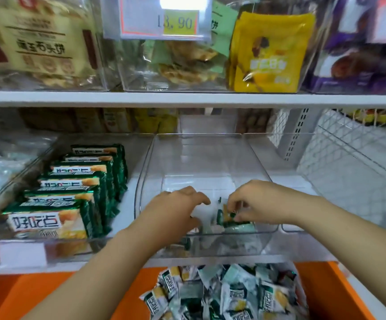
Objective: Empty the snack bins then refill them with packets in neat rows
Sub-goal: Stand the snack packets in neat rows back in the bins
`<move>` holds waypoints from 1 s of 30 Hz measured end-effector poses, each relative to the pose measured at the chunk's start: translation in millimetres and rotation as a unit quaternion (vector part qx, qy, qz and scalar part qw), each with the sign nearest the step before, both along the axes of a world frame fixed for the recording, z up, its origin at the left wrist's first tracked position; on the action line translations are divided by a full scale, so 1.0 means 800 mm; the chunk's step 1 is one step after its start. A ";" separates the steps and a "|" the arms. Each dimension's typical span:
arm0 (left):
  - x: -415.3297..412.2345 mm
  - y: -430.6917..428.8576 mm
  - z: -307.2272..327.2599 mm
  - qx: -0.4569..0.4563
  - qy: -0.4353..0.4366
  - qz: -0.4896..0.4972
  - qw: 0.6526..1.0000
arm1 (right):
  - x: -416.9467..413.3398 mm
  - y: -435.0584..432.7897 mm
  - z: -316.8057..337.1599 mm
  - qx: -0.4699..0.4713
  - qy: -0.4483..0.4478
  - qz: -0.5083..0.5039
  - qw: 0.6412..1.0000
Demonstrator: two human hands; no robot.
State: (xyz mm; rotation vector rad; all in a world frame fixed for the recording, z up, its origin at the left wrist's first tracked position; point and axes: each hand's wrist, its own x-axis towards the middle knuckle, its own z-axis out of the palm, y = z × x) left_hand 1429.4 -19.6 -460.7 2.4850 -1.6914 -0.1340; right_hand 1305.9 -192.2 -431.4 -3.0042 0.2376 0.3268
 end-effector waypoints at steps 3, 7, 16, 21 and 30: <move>-0.015 0.022 0.008 -0.031 -0.014 0.017 0.999 | -0.020 0.009 0.002 0.008 -0.049 -0.021 0.999; -0.035 0.061 0.011 -0.074 -0.042 0.054 0.995 | -0.052 0.023 0.002 0.032 -0.107 -0.029 0.993; -0.049 0.122 -0.005 -0.088 -0.072 0.092 0.989 | -0.035 0.040 -0.011 0.113 -0.139 -0.036 0.983; -0.047 0.120 -0.018 -0.107 -0.018 0.099 0.989 | 0.033 0.036 -0.039 0.106 -0.082 -0.042 0.990; -0.044 0.120 -0.024 -0.104 0.032 0.105 0.989 | 0.123 0.075 -0.066 0.027 0.058 -0.004 0.998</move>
